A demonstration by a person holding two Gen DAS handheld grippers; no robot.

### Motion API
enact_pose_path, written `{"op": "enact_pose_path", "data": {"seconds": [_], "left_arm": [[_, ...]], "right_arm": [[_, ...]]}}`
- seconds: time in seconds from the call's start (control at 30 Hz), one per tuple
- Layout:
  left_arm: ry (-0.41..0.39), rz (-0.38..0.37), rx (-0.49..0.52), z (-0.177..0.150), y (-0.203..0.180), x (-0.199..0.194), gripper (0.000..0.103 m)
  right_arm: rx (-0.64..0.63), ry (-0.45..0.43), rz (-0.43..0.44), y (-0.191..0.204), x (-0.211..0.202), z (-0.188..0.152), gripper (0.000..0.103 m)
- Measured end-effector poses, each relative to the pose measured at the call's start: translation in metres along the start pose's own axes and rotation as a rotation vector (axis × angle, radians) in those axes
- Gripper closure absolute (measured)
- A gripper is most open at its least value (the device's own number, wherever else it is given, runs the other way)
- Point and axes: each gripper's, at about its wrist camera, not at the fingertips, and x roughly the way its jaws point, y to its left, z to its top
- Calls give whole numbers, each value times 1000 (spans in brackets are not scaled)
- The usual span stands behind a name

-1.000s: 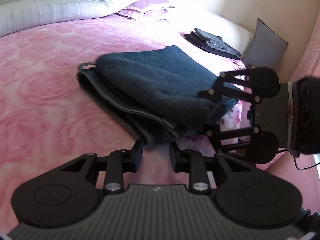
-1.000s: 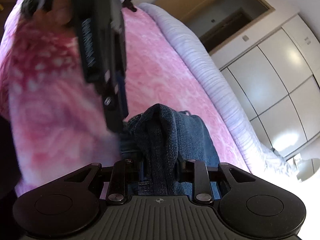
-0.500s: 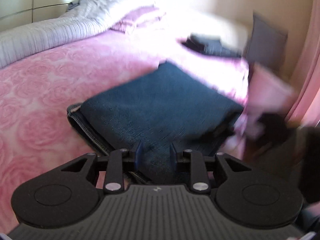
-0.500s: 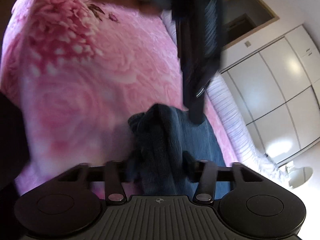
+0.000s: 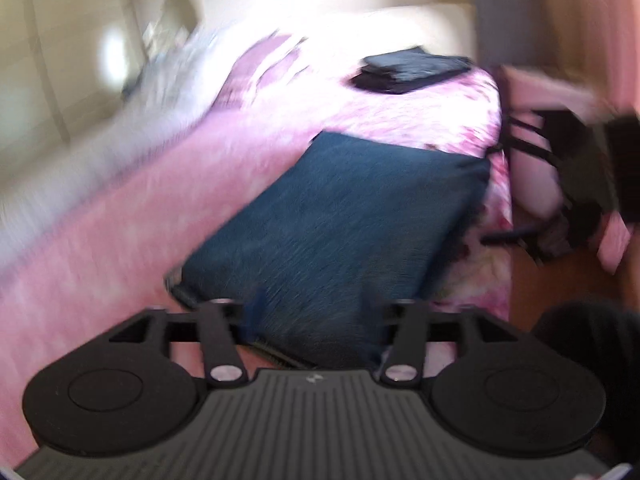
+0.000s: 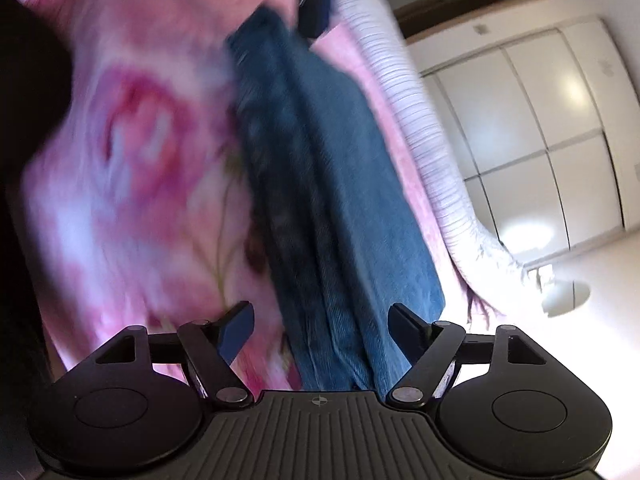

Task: Fold clothes
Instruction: 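Lift the folded blue jeans off the bed with both grippers, then carry the hanging jeans with both grippers toward the dark trouser stack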

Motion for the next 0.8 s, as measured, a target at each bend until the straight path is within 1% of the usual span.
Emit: {"op": "enact_pose_path", "data": {"seconds": [0.07, 0.13, 0.2, 0.23, 0.27, 0.37, 0.4, 0.43, 0.47, 0.53, 0.6, 0.67, 0.73, 0.77, 0.8], "left_arm": [[4, 39, 166, -3, -30, -2, 37], [24, 62, 312, -7, -58, 5, 36], [46, 81, 396, -9, -76, 19, 36], [61, 101, 425, -8, -82, 27, 36], [76, 121, 454, -7, -87, 36, 36], [101, 183, 539, -2, -99, 58, 35], [111, 220, 575, -1, -101, 66, 32], [124, 268, 618, -2, -102, 75, 31], [138, 316, 660, -3, -103, 84, 31], [199, 391, 725, -9, -98, 102, 34], [247, 396, 730, -13, -88, 111, 39], [251, 340, 695, -16, -80, 109, 47], [242, 315, 679, -17, -75, 106, 52], [238, 303, 671, -17, -73, 104, 53], [236, 288, 650, -16, -69, 103, 54]], "right_arm": [[-24, -7, -2, -2, 7, -2, 23], [-10, -2, -2, -10, 17, -2, 22], [51, 8, 45, -27, 28, 0, 24], [80, 10, 69, -36, 31, 1, 31], [88, 2, 79, -44, 31, 2, 73], [128, -25, 99, -72, 24, 4, 78], [153, -35, 96, -82, 20, 5, 79], [177, -41, 89, -91, 18, 7, 79], [194, -48, 84, -99, 17, 10, 79], [223, -51, 77, -109, 15, 12, 79], [247, -46, 94, -107, 19, 18, 78], [265, -31, 113, -100, 24, 15, 78], [258, -31, 120, -85, 19, 10, 71], [251, -30, 111, -76, 16, 8, 58], [241, -27, 86, -65, 15, 9, 40]]}}
